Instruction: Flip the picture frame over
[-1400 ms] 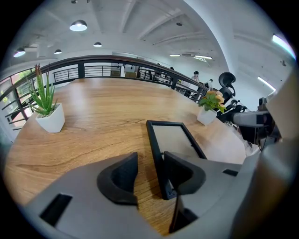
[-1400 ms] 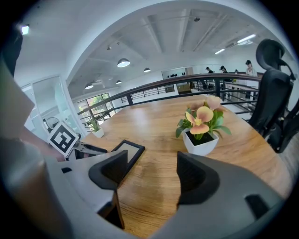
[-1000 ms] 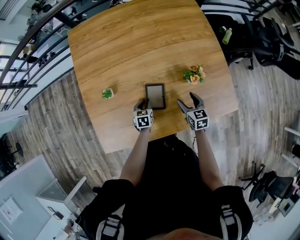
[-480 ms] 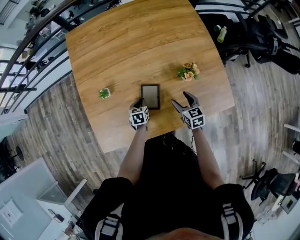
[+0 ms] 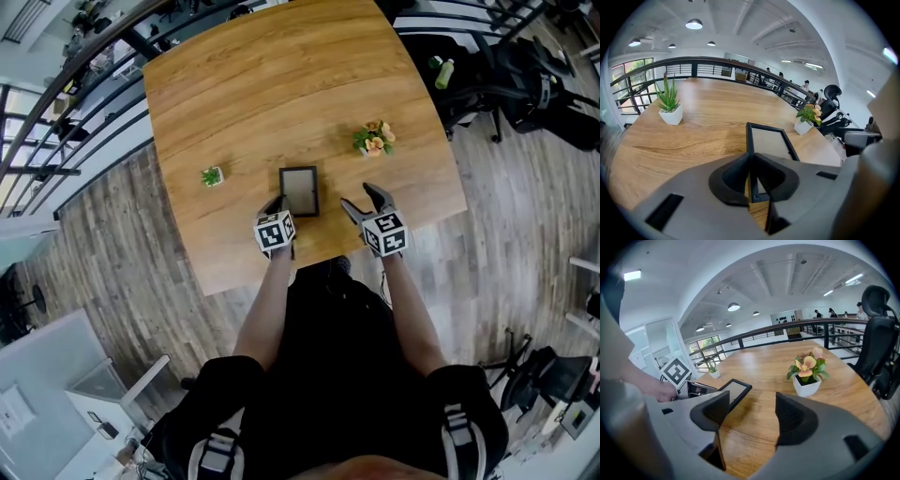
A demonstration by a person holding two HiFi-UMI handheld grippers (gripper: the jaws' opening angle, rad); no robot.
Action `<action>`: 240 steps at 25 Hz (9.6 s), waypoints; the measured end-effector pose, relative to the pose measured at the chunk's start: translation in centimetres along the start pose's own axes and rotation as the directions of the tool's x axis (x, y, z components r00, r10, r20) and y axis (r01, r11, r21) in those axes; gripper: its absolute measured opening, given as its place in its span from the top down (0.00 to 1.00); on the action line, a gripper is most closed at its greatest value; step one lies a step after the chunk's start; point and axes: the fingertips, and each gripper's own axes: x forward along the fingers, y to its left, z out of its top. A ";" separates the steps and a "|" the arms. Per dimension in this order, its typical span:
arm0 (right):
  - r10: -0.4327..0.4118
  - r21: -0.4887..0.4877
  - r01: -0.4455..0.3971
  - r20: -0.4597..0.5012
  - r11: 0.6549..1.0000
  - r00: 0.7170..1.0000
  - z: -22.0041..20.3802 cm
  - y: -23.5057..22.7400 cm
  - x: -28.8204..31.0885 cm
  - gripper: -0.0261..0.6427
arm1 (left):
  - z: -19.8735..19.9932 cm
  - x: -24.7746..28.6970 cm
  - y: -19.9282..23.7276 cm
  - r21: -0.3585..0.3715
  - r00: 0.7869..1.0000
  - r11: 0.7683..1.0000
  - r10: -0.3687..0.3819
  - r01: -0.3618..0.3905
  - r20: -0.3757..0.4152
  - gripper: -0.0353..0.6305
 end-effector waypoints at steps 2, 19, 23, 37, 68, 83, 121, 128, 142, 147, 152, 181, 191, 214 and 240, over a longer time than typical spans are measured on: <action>0.012 -0.005 -0.012 0.009 1.000 1.000 0.0 0.8 -0.3 0.50 | 0.1 -1.1 -0.2 0.001 1.000 1.000 0.001 -0.001 0.011 0.86; 0.158 0.035 -0.162 0.095 0.986 0.983 -1.0 5.3 -3.3 0.55 | 2.4 -8.5 -7.0 0.040 0.985 0.999 -0.037 0.031 0.167 0.86; 0.168 0.042 -0.174 0.115 0.984 0.979 -1.0 5.3 -4.1 0.56 | 2.9 -9.8 -8.7 0.053 0.978 0.998 -0.056 0.046 0.199 0.86; 0.335 0.177 -0.367 0.188 0.913 0.923 -0.8 8.1 -5.2 0.65 | 3.8 -14.0 -11.2 0.087 0.948 0.993 -0.100 0.077 0.303 0.86; 0.348 0.172 -0.421 0.338 0.890 0.874 3.9 11.1 -7.2 0.85 | 6.0 -14.5 -10.0 0.171 0.903 0.959 -0.270 0.224 0.333 0.86; 0.119 0.048 -0.140 0.311 0.989 0.943 5.9 12.2 -4.3 0.85 | 9.1 -14.9 -8.5 0.245 0.856 0.902 -0.420 0.356 0.300 0.85; -0.262 -0.744 0.391 0.292 0.541 0.920 9.7 20.0 2.1 0.83 | 14.7 -15.5 -2.6 -0.216 0.722 0.711 -0.553 0.669 0.417 0.78; -0.261 -0.784 0.386 0.291 0.487 0.920 10.0 19.9 2.8 0.82 | 15.3 -14.7 -2.2 -0.266 0.739 0.705 -0.533 0.657 0.413 0.78; -0.242 -0.735 0.385 0.299 0.559 0.923 10.5 20.0 3.3 0.80 | 16.1 -14.4 -2.0 -0.307 0.681 0.615 -0.586 0.727 0.439 0.82; -0.227 -0.700 0.388 0.316 0.600 0.921 10.6 20.2 3.2 0.80 | 16.2 -14.5 -2.1 -0.303 0.650 0.580 -0.612 0.756 0.450 0.83; -0.202 -0.696 0.369 0.313 0.617 0.928 10.5 20.2 3.2 0.79 | 16.2 -14.4 -2.2 -0.316 0.632 0.551 -0.622 0.773 0.462 0.83; 0.179 -0.099 -0.157 0.282 0.983 0.943 9.8 15.8 2.9 0.63 | 15.0 -16.6 -1.0 -0.071 0.570 0.584 -0.750 0.809 0.336 0.83; 0.291 -0.007 -0.302 0.291 0.953 0.911 9.0 16.4 2.5 0.62 | 12.9 -17.6 -2.1 -0.078 0.470 0.466 -0.848 0.881 0.244 0.83; 0.391 0.183 -0.485 0.385 0.855 0.836 8.5 15.6 0.2 0.74 | 12.3 -21.9 -4.8 -0.022 0.247 0.248 -0.945 0.968 0.212 0.83; 0.118 0.270 -0.210 0.320 0.940 0.940 6.9 13.6 0.7 0.82 | 11.0 -15.9 -2.1 -0.165 0.534 0.508 -0.819 0.845 0.213 0.83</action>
